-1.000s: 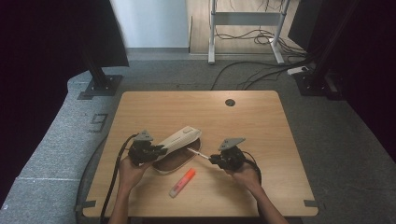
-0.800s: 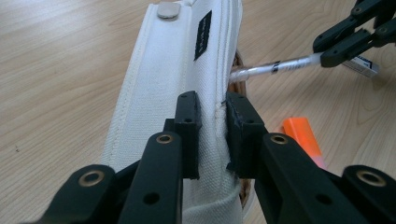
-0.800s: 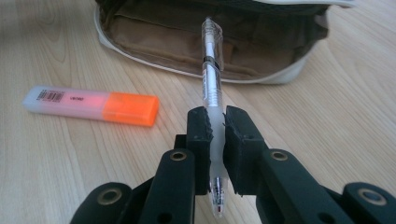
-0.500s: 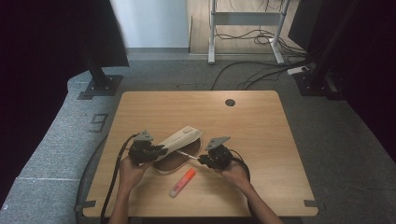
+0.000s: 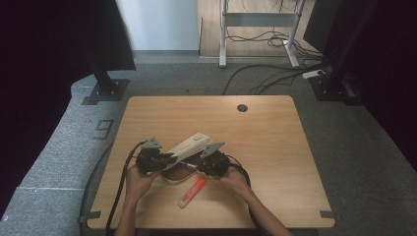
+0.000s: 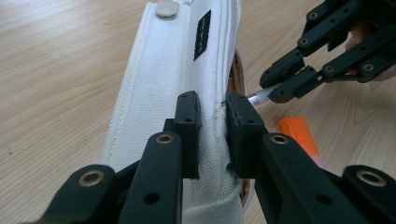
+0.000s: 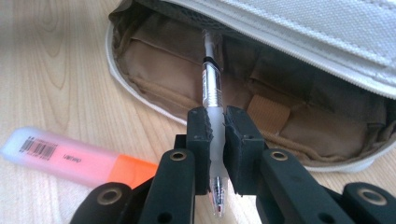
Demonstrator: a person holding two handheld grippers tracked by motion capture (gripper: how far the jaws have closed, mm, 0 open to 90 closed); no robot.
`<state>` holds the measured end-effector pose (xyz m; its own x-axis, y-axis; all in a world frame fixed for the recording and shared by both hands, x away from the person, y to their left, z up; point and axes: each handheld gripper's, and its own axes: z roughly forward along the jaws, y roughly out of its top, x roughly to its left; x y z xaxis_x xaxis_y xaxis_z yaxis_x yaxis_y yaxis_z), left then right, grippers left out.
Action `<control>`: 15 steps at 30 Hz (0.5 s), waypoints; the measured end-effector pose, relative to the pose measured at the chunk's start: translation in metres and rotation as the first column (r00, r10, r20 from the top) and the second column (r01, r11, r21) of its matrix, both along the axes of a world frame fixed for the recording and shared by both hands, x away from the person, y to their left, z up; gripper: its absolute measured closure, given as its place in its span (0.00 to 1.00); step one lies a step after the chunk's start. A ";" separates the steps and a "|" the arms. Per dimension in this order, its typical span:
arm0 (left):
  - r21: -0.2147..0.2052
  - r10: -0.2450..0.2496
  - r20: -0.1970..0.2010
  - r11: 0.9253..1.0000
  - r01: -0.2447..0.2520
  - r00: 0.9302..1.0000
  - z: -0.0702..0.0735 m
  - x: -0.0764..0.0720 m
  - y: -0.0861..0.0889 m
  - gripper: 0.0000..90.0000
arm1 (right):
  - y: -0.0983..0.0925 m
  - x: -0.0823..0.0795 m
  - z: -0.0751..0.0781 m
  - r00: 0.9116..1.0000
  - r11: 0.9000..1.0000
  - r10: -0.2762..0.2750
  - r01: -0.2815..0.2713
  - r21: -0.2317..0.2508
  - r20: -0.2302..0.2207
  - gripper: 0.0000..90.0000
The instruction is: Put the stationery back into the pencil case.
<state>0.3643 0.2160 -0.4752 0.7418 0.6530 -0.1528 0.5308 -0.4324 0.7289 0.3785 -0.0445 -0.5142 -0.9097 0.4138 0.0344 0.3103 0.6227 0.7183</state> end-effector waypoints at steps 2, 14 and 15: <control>-0.001 -0.001 -0.001 1.000 0.001 1.000 0.000 0.000 0.000 0.85 | 0.001 0.001 0.000 1.000 1.000 -0.003 0.003 0.000 0.000 0.88; -0.004 -0.007 -0.007 1.000 0.007 1.000 -0.001 0.001 -0.001 0.84 | 0.001 0.014 -0.001 0.999 0.999 -0.026 0.027 -0.018 0.030 0.88; -0.003 -0.008 -0.007 1.000 0.008 1.000 -0.001 0.001 -0.001 0.84 | 0.001 0.015 -0.001 0.999 0.999 -0.030 0.031 -0.019 0.032 0.88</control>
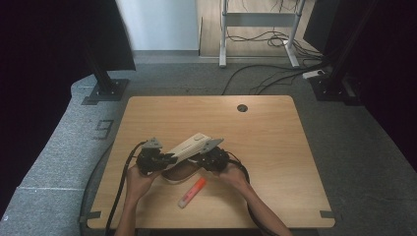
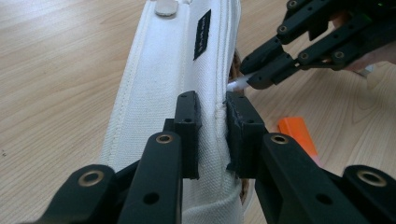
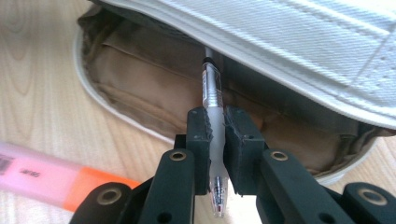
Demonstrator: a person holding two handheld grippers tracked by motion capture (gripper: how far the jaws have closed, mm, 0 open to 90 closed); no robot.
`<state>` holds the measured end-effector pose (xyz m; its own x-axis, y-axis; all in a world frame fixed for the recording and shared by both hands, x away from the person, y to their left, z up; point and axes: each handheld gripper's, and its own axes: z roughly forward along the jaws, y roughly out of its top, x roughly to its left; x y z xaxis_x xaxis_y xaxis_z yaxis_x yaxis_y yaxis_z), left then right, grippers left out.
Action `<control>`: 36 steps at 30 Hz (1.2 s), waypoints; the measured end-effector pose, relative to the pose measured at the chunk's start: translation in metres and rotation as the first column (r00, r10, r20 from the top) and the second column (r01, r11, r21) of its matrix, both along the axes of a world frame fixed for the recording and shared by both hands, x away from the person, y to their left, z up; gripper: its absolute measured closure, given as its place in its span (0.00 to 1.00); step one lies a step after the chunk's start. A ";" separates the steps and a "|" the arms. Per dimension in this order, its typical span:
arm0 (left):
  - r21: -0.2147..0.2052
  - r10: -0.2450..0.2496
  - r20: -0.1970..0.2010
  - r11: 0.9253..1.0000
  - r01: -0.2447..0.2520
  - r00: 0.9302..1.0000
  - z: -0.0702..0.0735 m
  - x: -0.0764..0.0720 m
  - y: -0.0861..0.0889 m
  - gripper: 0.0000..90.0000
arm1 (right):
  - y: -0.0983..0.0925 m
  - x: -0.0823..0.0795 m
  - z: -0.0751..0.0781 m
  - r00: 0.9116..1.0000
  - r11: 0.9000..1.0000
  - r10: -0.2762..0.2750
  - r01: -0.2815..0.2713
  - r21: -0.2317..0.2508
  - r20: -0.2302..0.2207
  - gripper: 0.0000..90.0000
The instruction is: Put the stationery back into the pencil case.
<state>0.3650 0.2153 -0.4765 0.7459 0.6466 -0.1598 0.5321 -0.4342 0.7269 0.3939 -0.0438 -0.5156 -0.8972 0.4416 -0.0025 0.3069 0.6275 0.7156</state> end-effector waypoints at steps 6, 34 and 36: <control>0.002 0.000 0.001 1.000 0.000 1.000 0.000 0.000 0.000 0.84 | -0.001 0.008 0.000 1.000 1.000 -0.015 0.015 0.000 0.004 0.87; -0.035 -0.005 -0.019 0.999 0.004 1.000 -0.003 0.002 0.004 0.84 | -0.028 0.040 -0.007 0.983 0.983 -0.180 0.181 -0.024 0.014 0.67; -0.036 -0.006 -0.020 0.999 0.005 1.000 -0.003 0.002 0.004 0.84 | -0.032 0.041 -0.008 0.981 0.981 -0.192 0.192 -0.028 0.011 0.68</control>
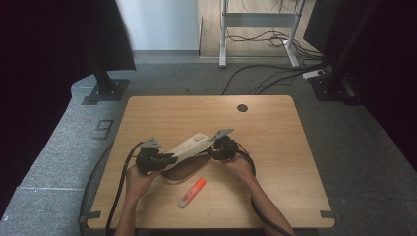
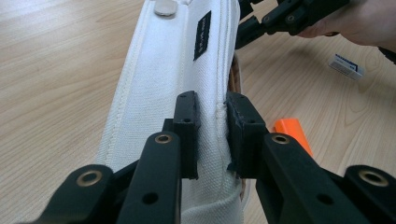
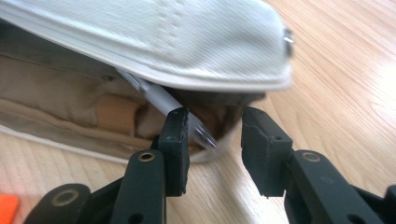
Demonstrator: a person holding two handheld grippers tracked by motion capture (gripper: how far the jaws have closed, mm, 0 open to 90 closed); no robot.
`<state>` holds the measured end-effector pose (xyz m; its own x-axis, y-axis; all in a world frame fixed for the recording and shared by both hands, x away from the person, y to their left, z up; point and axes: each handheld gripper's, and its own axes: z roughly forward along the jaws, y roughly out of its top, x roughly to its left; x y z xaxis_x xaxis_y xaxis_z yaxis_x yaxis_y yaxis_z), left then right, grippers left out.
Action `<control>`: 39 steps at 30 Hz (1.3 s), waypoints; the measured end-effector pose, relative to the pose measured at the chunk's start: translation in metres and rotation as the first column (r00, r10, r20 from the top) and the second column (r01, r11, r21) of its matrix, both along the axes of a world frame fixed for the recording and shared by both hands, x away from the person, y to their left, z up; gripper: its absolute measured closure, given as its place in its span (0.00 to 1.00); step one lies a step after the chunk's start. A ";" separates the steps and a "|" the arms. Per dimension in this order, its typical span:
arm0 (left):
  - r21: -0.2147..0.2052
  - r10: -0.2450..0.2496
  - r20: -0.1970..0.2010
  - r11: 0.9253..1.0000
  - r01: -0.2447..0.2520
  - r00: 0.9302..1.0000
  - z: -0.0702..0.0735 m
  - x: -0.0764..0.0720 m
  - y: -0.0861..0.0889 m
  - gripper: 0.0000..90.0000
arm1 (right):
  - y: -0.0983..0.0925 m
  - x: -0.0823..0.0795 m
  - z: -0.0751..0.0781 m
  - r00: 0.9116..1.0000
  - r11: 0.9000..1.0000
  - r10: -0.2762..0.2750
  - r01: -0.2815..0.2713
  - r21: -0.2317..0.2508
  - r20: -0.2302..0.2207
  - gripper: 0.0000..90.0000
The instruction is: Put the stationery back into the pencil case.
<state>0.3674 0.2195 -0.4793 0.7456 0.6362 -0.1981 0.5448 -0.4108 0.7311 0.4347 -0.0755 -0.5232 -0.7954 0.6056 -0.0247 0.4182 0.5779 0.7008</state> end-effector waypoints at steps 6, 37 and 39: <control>0.001 -0.001 0.001 1.000 0.001 1.000 0.000 0.000 0.000 0.84 | 0.000 0.001 -0.004 1.000 1.000 -0.010 0.010 0.004 -0.018 0.78; -0.007 0.013 0.002 1.000 -0.013 1.000 -0.001 0.000 0.001 0.84 | -0.016 -0.006 0.011 0.999 0.999 -0.026 0.027 0.041 -0.026 0.47; -0.006 0.012 0.003 1.000 -0.012 1.000 -0.001 0.000 0.000 0.84 | -0.020 -0.009 0.013 0.999 0.999 -0.029 0.030 0.041 -0.022 0.46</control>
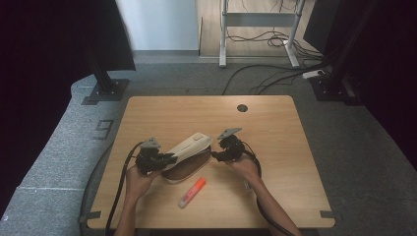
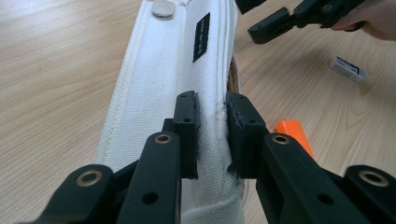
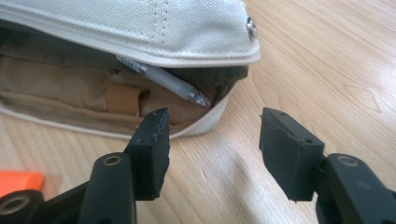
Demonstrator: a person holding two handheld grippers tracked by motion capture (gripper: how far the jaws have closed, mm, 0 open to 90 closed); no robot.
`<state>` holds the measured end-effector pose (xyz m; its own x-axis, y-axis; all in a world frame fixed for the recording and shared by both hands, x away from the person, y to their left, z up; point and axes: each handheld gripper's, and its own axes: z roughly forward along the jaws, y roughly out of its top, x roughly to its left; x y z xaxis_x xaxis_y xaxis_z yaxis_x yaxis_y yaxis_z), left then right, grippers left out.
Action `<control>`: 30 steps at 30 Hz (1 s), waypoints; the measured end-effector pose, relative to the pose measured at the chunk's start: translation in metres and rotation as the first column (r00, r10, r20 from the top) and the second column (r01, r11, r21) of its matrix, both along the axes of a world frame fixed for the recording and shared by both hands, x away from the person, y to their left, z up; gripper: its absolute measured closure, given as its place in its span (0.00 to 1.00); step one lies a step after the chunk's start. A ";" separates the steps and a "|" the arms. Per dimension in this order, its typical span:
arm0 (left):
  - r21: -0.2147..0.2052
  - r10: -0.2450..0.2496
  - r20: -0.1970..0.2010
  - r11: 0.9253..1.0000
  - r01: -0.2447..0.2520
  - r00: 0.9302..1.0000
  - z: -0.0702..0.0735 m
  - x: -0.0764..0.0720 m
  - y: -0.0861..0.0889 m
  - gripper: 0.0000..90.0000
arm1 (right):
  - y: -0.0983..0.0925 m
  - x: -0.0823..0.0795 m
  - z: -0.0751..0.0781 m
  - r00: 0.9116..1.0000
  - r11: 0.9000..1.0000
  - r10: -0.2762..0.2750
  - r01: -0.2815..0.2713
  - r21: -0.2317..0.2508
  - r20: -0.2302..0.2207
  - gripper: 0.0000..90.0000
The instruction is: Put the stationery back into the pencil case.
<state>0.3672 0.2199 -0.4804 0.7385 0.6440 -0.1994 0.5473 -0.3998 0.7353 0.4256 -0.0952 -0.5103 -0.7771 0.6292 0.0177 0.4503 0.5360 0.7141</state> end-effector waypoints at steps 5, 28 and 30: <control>0.004 -0.003 0.002 1.000 0.003 1.000 0.000 0.000 0.000 0.84 | -0.010 -0.008 0.004 1.000 1.000 -0.009 0.009 0.014 -0.001 0.43; 0.009 -0.007 0.003 1.000 0.007 1.000 0.000 -0.001 -0.001 0.83 | -0.056 -0.057 0.005 1.000 1.000 -0.023 0.024 0.018 -0.011 0.39; 0.009 -0.008 0.002 1.000 0.008 1.000 0.000 -0.001 -0.001 0.83 | -0.058 -0.059 0.005 1.000 1.000 -0.024 0.024 0.015 -0.009 0.39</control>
<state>0.3666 0.2191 -0.4807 0.7444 0.6395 -0.1920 0.5423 -0.4112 0.7327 0.3662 -0.1531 -0.5056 -0.7614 0.6474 0.0340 0.4691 0.5140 0.7181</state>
